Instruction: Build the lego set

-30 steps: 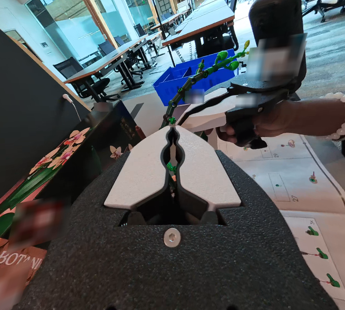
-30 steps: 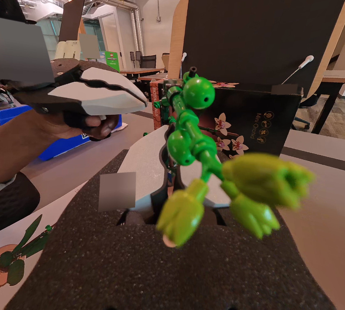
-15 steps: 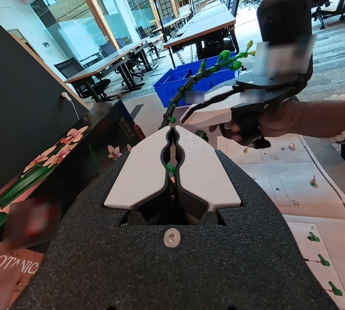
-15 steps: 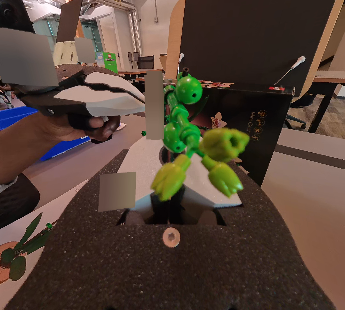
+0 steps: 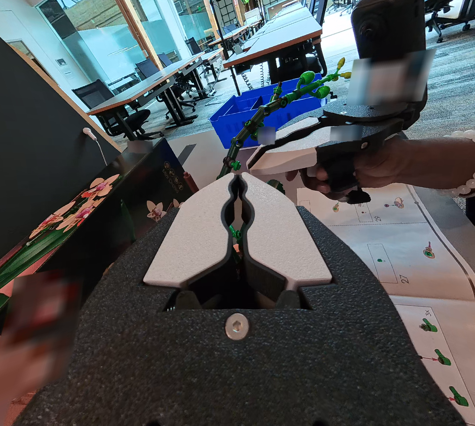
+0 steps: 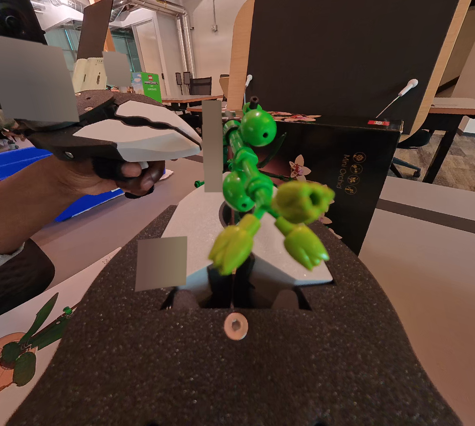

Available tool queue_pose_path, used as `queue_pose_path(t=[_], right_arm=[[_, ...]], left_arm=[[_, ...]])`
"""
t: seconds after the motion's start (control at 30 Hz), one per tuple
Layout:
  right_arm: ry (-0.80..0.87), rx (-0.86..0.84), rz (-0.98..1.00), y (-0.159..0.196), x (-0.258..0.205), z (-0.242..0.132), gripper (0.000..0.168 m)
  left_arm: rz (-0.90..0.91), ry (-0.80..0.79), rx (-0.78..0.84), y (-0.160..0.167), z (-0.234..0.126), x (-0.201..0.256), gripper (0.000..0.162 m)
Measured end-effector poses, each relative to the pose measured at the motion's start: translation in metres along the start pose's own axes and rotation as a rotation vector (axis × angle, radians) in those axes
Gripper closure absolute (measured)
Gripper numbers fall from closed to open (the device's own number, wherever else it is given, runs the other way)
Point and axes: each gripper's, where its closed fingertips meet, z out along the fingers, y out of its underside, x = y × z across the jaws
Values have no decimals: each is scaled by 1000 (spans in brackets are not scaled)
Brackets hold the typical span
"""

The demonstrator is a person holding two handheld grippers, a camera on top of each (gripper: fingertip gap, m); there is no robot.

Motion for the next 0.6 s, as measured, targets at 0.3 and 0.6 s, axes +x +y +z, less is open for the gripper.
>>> queue_pose_path(t=[0.3,0.6], right_arm=[[-5,-3,-1,0,-1,1,168],[-6,-8,-6,0,-1,1,168]], left_arm=[[-1,2,1,0,0,0,162],[-4,1,1,1,0,0,162]])
